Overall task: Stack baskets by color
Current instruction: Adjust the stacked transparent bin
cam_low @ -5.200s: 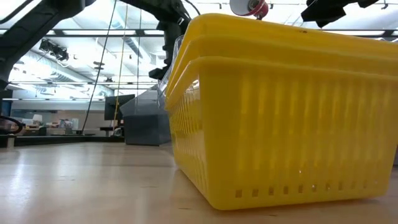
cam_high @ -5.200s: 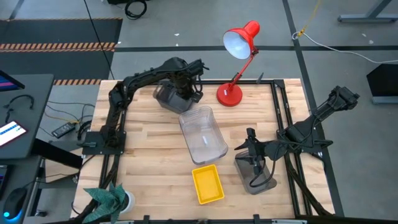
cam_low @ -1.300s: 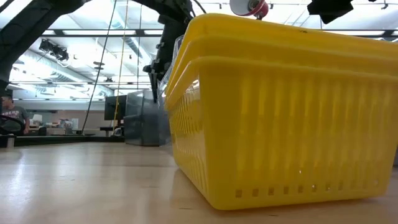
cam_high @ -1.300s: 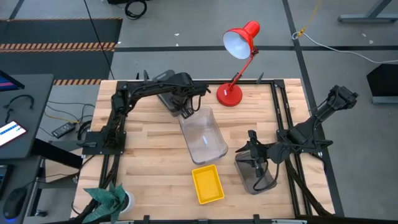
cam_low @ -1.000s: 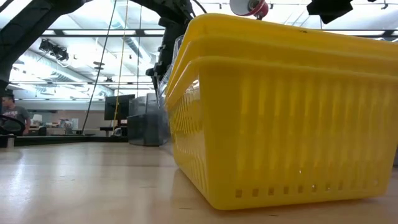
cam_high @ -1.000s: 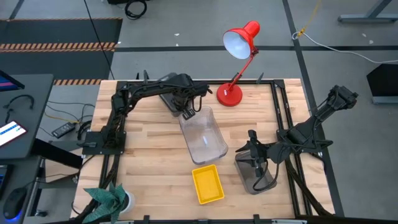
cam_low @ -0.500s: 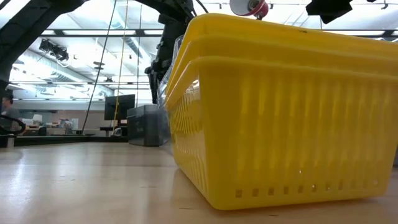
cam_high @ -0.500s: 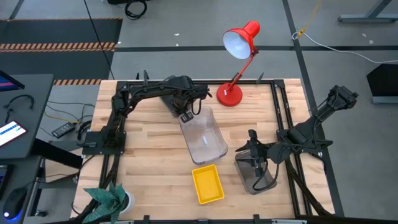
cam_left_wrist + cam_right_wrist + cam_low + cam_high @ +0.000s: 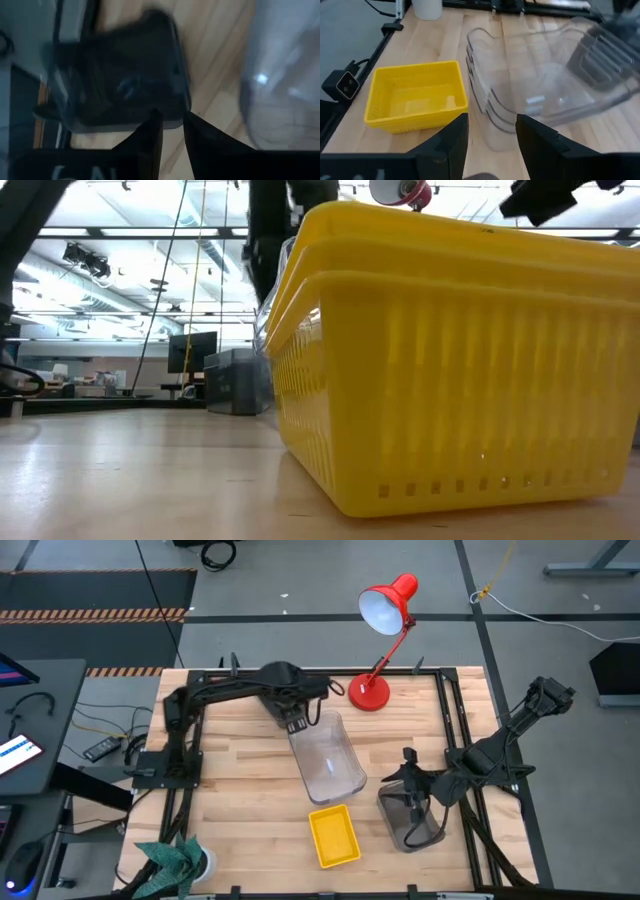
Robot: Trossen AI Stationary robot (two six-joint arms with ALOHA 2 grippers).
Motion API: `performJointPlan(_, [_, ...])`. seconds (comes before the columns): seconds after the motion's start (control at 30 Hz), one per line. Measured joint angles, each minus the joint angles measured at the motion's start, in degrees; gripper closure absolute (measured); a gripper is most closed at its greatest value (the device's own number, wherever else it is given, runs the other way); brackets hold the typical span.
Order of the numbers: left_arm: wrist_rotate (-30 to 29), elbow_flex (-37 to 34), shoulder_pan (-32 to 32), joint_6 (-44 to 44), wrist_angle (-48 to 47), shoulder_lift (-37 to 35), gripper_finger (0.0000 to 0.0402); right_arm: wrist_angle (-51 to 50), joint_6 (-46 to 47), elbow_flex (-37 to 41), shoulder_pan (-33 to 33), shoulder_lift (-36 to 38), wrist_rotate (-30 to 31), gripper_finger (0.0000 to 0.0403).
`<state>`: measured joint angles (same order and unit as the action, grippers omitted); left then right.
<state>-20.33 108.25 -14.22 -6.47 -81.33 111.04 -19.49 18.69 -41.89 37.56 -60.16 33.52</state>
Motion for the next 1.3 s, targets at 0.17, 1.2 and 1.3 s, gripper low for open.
performJointPlan(0.17, [0.75,0.07,4.23,4.52,9.60,-5.99,0.0325,-6.67,4.15,-0.04,-1.66,-1.12,-0.71,0.0233])
performJointPlan(1.2, [3.51,0.00,17.12,10.50,14.81,-7.74,0.0342,-38.35,-9.54,-10.93,-20.20,-22.47,-27.65,0.0235])
performJointPlan(1.3, [3.44,0.00,17.12,9.85,13.34,-7.89,0.0345,-38.17,-10.75,-10.91,-21.00,-24.73,-29.05,0.0246])
